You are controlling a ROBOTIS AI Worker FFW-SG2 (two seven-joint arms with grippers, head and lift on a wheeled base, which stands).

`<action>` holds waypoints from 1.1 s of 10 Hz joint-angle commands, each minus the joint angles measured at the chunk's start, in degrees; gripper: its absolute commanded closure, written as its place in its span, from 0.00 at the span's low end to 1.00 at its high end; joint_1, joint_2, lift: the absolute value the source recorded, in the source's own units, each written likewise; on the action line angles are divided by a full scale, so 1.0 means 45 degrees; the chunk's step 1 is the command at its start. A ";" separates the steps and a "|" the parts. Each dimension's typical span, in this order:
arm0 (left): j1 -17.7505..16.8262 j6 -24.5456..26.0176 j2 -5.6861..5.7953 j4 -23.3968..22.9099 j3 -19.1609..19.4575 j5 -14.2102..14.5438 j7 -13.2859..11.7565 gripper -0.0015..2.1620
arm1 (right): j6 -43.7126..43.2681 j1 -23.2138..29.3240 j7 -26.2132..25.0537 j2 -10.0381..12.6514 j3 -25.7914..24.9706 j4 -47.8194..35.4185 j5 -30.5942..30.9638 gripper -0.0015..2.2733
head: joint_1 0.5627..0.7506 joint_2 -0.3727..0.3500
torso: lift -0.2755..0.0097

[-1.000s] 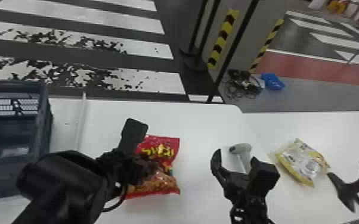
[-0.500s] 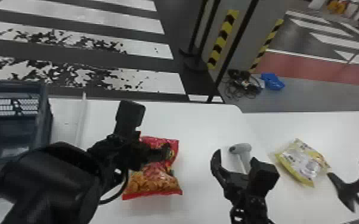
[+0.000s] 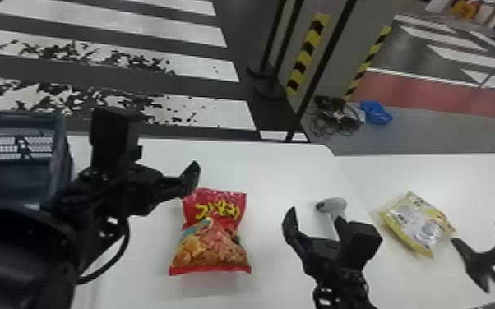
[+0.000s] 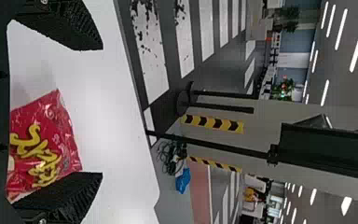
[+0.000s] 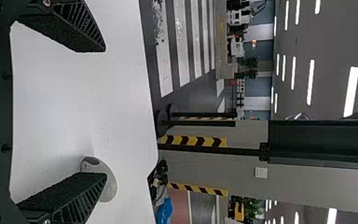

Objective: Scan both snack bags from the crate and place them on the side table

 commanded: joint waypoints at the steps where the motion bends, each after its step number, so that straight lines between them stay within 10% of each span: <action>1: 0.0733 -0.0907 0.0723 -0.0677 0.0929 -0.0251 -0.0109 0.02 | 0.0639 -0.0087 0.0472 -0.0052 -0.0103 -0.0128 -0.0357 0.01 | 0.70 0.03 | 0.63; 5: 0.2803 -0.5634 0.2305 -0.1302 0.2707 -0.0153 -0.0558 0.02 | 0.4116 -0.0165 0.2679 -0.0130 -0.1100 -0.1300 -0.2623 0.01 | 0.70 0.15 | 0.63; 11: 0.5538 -0.9853 0.2462 -0.1244 0.4074 -0.0173 -0.0773 0.02 | 1.2202 -0.1258 0.4886 -0.0111 -0.3228 -0.2374 -0.7212 0.01 | 0.70 0.35 | 0.63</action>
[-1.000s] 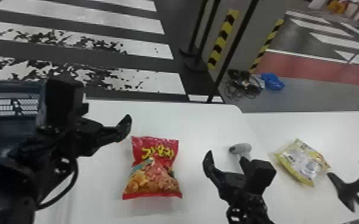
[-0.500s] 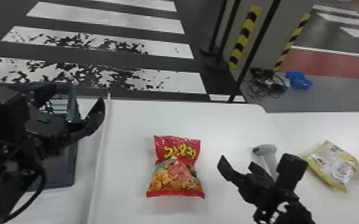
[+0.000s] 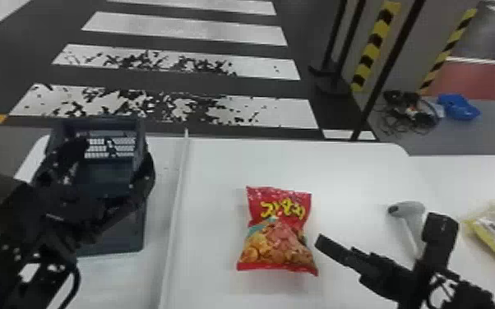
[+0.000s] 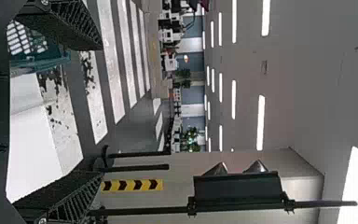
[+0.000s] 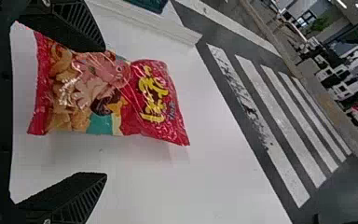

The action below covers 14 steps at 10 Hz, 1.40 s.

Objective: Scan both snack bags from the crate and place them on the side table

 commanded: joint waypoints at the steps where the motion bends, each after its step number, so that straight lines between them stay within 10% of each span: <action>1: 0.0616 -0.0616 -0.0091 0.0155 0.0488 0.0133 -0.0010 0.02 | 0.1486 -0.0446 0.0259 0.0004 -0.0211 0.0070 -0.0372 0.01 | 0.70 0.39 | 0.63; 14: 0.1456 -0.0967 -0.0599 0.1073 0.0508 0.0289 -0.0050 0.02 | 0.3674 -0.3786 0.2485 -0.0289 0.0570 0.4777 0.1327 0.10 | 0.70 0.51 | 0.63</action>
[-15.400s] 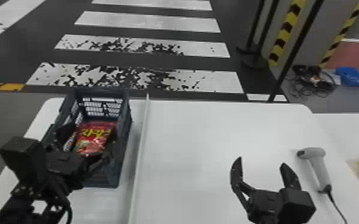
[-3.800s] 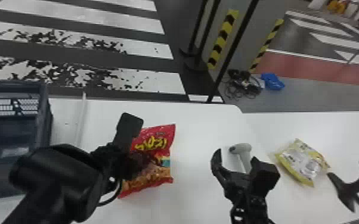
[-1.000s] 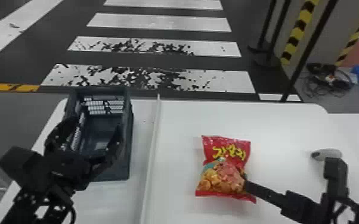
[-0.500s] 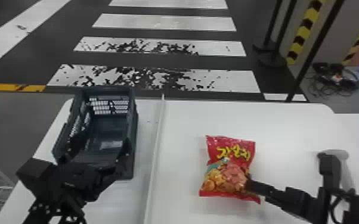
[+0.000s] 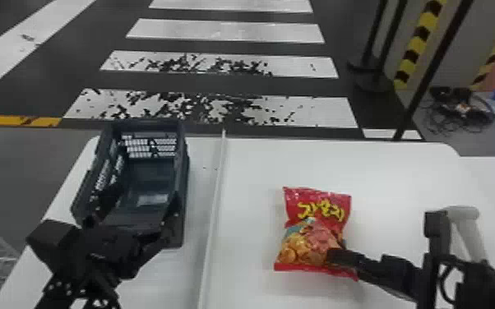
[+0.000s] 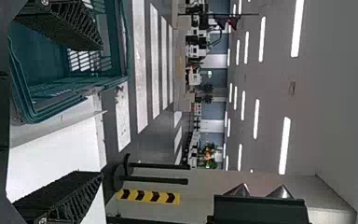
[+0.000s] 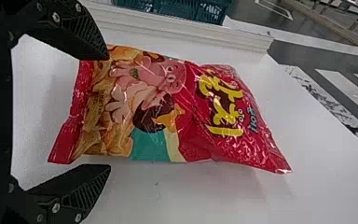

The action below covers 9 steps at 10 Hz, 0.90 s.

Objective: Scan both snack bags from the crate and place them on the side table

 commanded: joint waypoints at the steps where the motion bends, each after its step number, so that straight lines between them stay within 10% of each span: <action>1: -0.0032 0.0000 0.0000 0.0070 -0.0020 0.0008 0.0000 0.02 | -0.0014 -0.0147 -0.0003 -0.0011 0.0135 0.0137 0.0110 0.25 | 0.70 0.52 | 0.63; 3: -0.0032 0.0000 0.0000 0.0129 -0.0020 0.0008 0.0000 0.02 | -0.0053 -0.0186 -0.0179 0.0008 0.0154 0.0137 0.0540 1.00 | 0.70 0.52 | 0.63; 9: -0.0051 0.0000 0.0000 0.0246 -0.0040 0.0086 0.0000 0.02 | -0.0014 -0.0264 -0.0159 -0.0402 -0.0080 -0.1093 0.2337 1.00 | 0.70 0.47 | 0.63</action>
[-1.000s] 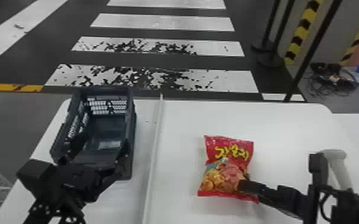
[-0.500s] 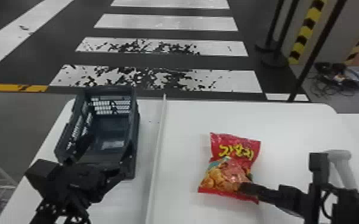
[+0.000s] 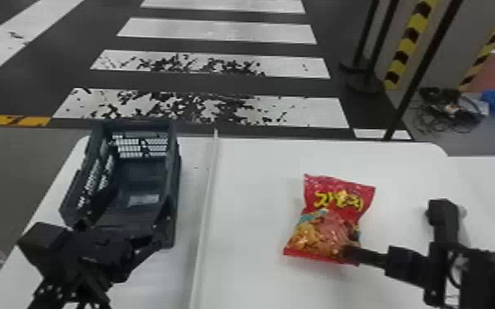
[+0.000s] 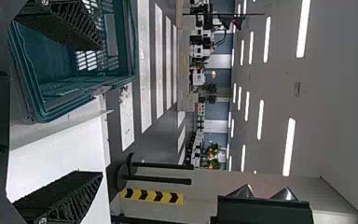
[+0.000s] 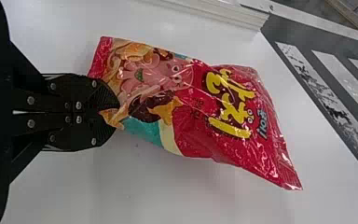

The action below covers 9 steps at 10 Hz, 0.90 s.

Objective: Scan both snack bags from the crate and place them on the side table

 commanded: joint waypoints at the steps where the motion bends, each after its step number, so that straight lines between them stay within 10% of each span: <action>1: 0.0001 0.0000 0.0000 -0.0008 0.0000 0.0001 0.0000 0.02 | 0.0034 -0.0526 0.0000 -0.0563 -0.0036 -0.0032 0.0716 1.00 | 0.70 0.44 | 0.63; 5: -0.0019 0.0039 0.0000 0.0012 -0.0020 0.0001 0.0000 0.02 | -0.0083 -0.0663 -0.0214 -0.1364 0.0550 -0.1595 0.4173 1.00 | 0.70 0.30 | 0.63; 9: -0.0077 0.0078 0.0020 0.0012 -0.0137 0.0001 0.0000 0.02 | -0.1919 0.0216 -0.1406 -0.2516 0.5725 -0.2669 1.1244 1.00 | 0.70 0.21 | 0.63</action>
